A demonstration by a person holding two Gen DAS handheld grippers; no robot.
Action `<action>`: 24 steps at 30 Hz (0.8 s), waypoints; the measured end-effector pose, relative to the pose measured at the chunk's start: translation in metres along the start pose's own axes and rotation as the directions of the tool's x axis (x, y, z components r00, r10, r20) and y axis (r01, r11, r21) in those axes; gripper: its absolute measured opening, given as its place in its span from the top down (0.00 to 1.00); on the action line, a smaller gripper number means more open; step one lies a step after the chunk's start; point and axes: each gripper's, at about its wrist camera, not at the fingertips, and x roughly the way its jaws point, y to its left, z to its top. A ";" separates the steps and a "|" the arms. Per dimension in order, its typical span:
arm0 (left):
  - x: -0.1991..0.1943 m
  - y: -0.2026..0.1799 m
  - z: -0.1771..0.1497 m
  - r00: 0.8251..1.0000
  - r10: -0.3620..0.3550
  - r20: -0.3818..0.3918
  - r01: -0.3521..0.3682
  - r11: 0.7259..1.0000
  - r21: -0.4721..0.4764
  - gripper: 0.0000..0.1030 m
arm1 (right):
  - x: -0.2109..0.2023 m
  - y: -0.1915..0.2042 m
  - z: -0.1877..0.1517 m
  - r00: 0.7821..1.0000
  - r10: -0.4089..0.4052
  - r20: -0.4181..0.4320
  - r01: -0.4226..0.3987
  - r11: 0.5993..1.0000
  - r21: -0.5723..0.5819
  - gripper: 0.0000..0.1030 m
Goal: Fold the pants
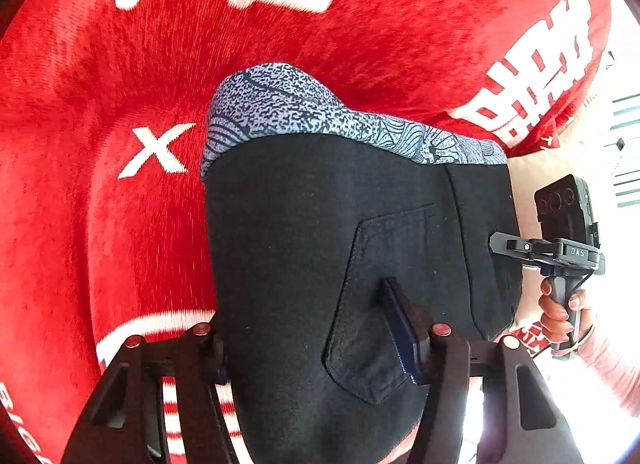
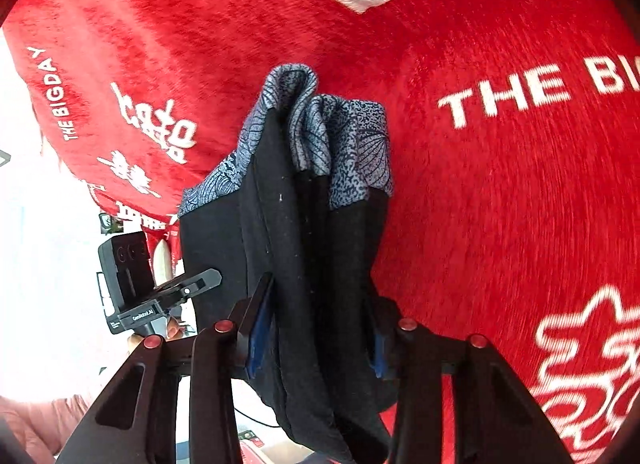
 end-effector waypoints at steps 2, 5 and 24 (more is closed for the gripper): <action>-0.011 -0.003 -0.008 1.000 0.003 0.006 -0.003 1.000 0.009 0.40 | -0.004 0.008 -0.012 1.000 0.006 0.005 -0.006 1.000 0.003 0.58; -0.028 -0.005 -0.026 1.000 0.006 0.007 -0.006 1.000 0.014 0.40 | -0.010 0.019 -0.031 1.000 0.005 0.011 -0.006 1.000 0.004 0.58; -0.001 0.010 -0.124 0.998 0.055 -0.032 -0.057 0.997 -0.049 0.39 | 0.005 0.004 -0.129 0.997 -0.083 -0.010 0.083 0.997 -0.007 0.58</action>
